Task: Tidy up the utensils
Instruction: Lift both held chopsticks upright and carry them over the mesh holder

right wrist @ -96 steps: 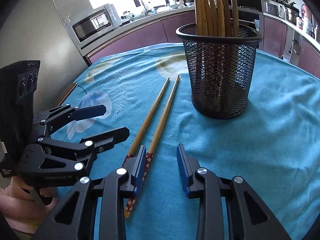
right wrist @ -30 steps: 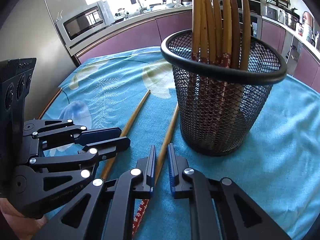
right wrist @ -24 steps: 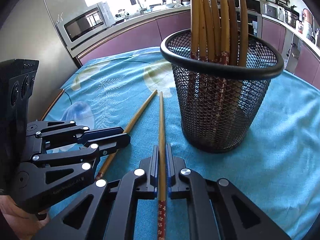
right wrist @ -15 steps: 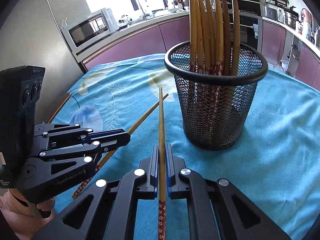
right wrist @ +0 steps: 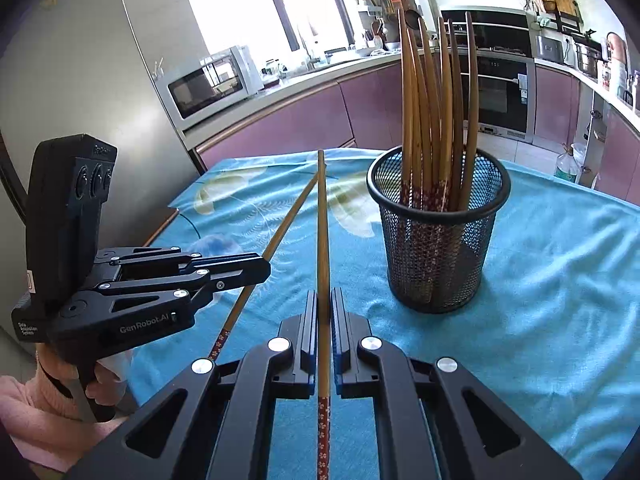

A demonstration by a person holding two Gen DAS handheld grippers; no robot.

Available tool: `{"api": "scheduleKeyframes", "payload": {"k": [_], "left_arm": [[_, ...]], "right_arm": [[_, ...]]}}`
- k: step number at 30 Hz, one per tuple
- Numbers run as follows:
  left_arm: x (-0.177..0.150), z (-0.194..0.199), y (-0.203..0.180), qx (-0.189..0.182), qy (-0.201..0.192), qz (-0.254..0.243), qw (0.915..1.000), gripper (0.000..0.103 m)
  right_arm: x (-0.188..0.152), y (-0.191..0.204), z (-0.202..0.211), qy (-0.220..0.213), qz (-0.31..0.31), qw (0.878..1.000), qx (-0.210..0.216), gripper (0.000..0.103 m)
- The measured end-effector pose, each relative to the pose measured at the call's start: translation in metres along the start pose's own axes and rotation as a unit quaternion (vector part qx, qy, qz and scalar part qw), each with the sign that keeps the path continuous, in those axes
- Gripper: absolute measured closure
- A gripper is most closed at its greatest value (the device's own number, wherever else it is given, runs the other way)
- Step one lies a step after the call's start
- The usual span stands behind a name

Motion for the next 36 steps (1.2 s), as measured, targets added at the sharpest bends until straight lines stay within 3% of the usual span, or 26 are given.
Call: {"api": "scheduleKeyframes", "payload": {"k": [17, 36], "left_arm": [[0.014, 0.050, -0.017, -0.075, -0.050, -0.007, 0.9959, 0.095], [0.051, 0.080, -0.033, -0.093, -0.101, -0.026, 0.9902, 0.095]], "right_arm": [[0.016, 0.000, 0.040, -0.064, -0.003, 0.998, 0.009, 0.097], [0.047, -0.016, 0.088, -0.126, 0.003, 0.992, -0.017, 0.097]]}}
Point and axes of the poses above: each gripper's, at about its wrist camera, not at the fingertips, and z roughly against the way its jaws point, y to its left, x to its top, the point moved 5 cm from there along -z, roughly the way its jaws point, and after that the axes turned 8 degrees about y, right-handed, at the moved point
